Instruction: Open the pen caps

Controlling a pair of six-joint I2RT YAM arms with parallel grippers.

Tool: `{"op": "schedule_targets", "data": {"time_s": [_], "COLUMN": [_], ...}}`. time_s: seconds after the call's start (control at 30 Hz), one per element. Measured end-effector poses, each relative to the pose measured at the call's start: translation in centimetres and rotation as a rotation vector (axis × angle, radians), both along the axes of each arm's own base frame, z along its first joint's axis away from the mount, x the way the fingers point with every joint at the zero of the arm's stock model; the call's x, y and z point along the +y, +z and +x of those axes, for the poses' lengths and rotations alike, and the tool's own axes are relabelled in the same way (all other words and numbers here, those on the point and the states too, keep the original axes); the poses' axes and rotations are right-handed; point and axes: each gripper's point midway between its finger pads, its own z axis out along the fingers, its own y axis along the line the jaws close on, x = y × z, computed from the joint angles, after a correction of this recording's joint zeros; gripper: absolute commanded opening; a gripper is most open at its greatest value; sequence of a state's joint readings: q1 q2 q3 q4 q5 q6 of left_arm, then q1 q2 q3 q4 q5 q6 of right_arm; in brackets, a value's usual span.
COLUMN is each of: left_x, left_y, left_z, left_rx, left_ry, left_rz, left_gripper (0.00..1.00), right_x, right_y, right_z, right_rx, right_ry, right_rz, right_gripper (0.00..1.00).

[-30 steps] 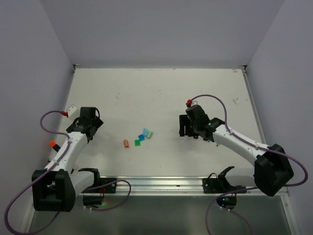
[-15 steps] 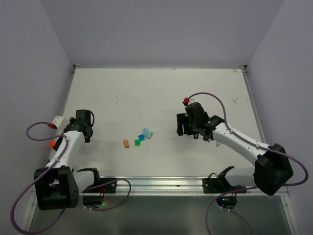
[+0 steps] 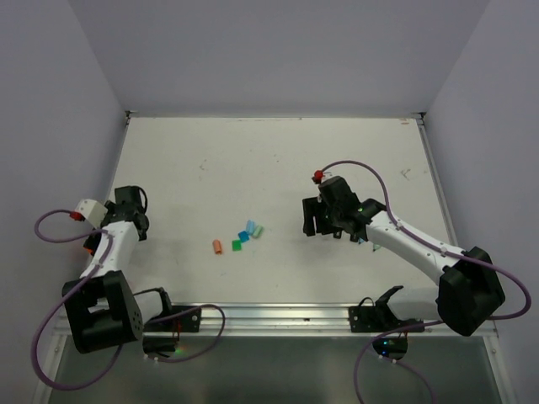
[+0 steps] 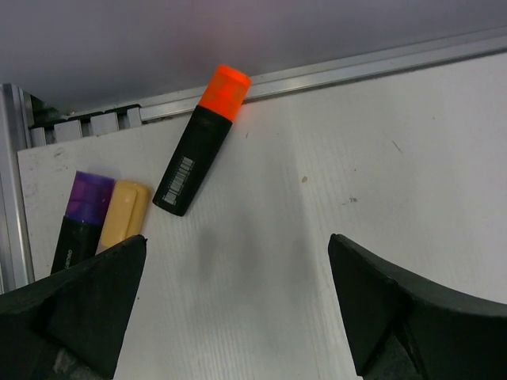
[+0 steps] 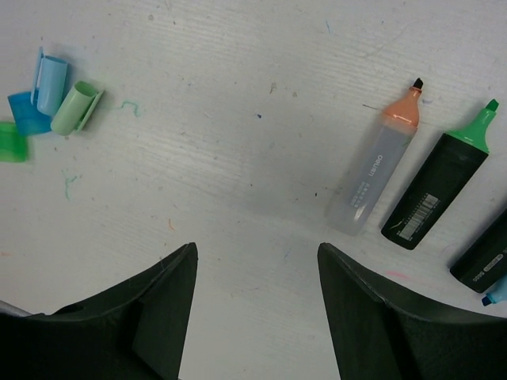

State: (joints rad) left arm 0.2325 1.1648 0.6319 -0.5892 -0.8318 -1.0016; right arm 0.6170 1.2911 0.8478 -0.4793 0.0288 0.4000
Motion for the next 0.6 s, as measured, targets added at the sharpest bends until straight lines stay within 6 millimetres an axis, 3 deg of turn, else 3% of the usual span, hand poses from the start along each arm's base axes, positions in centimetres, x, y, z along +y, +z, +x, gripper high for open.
{"op": "schedule_targets", "data": {"time_s": [0.27,0.6], "left_x": [1.9,1.9], "left_y": [-1.2,-4.3], "left_z": [0.7,0.1], "left_rx": [0.008,-0.003], "left_ry": [-0.032,-0.083], "left_rz": [-0.008,-0.03], "left_gripper": [1.0,1.0], "right_x": [1.6,2.2], "right_y": [-0.2,-1.1], "right_z": [-1.3,-2.2], "right_rx": [0.03,0.072], "right_ry": [0.067,0.106], "right_rz": [0.024,0.004], "right_gripper": [0.66,0.66]}}
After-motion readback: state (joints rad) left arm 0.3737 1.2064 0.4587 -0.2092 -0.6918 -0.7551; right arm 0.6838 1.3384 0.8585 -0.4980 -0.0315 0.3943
